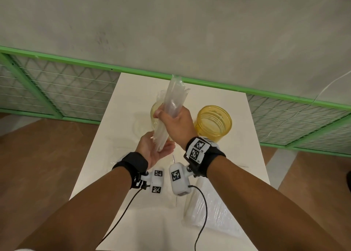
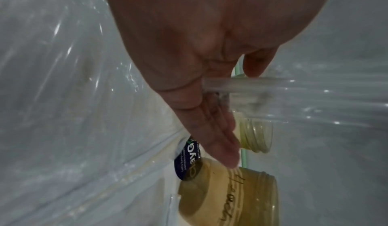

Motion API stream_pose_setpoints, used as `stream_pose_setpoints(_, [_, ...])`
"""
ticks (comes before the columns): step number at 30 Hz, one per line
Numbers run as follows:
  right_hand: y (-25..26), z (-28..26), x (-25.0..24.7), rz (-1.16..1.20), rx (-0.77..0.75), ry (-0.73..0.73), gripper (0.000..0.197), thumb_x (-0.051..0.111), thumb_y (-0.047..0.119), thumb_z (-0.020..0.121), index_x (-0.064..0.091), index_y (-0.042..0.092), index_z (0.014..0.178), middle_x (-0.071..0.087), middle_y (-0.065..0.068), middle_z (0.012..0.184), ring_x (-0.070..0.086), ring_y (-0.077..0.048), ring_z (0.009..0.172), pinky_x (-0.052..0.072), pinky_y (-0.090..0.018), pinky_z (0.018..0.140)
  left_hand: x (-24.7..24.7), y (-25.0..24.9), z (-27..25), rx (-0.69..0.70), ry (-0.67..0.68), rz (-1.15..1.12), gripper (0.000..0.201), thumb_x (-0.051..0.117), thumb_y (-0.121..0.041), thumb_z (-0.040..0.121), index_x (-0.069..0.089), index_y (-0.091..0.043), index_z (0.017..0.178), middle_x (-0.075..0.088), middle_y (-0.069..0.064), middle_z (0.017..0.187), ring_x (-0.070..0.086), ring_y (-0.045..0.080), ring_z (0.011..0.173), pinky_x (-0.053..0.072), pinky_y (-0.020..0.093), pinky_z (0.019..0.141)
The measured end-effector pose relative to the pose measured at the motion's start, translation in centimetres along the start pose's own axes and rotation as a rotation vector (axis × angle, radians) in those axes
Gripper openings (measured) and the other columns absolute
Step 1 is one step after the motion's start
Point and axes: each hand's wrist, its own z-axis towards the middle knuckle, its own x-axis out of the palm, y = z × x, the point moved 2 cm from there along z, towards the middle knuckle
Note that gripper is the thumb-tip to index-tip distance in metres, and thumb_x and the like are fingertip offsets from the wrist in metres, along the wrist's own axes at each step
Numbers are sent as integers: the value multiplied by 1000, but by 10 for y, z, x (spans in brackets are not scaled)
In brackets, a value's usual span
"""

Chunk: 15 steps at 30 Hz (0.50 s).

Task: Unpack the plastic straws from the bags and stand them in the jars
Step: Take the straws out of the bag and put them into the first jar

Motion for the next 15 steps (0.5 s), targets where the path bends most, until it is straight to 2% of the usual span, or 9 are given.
stream_pose_setpoints(1, [-5,-1,5,-13,24,12,8,73,27,85,73,20,88,74,1,81,72,-16,81,60,-40,82,2,-1,-1,25,27,-29,46,38,-31,98,59,5,119,68,22,100,69,31,85,60,40,81])
stream_pose_setpoints(4, [-24,-5,10,-62,105,52,22,75,37,78,72,22,93,75,4,83,74,-13,80,62,-45,82,4,-3,2,65,56,-68,43,43,-33,98,63,-6,125,68,15,107,66,25,94,59,38,82])
stream_pose_setpoints(6, [-28,-8,8,-63,119,83,16,75,34,81,73,22,92,76,3,83,74,-13,81,62,-45,83,3,-1,3,49,45,-2,39,45,-33,97,64,-8,121,66,11,95,64,21,81,59,31,67])
stream_pose_setpoints(8, [-28,-8,3,-67,120,131,10,75,31,83,74,24,90,76,3,84,73,-12,83,60,-44,85,-1,2,4,20,-2,69,33,44,-31,96,61,-10,116,59,6,76,56,16,61,48,23,49])
stream_pose_setpoints(9, [-28,-7,1,-81,117,156,11,75,33,83,74,25,90,76,4,86,73,-11,85,60,-43,87,-3,4,6,13,-23,96,32,43,-31,96,60,-11,115,55,4,72,51,15,56,41,21,43])
stream_pose_setpoints(12, [-30,-3,-7,-127,119,162,15,76,37,81,74,26,91,76,6,89,72,-10,89,58,-41,89,-2,3,12,24,-62,129,30,38,-29,100,55,-10,116,52,5,73,47,14,52,29,19,34])
stream_pose_setpoints(15, [-25,1,-16,-132,102,173,16,78,34,82,73,24,93,76,6,89,72,-9,88,58,-37,86,5,-2,14,58,-129,168,32,32,-26,105,53,-5,116,52,10,76,46,15,51,27,21,34])
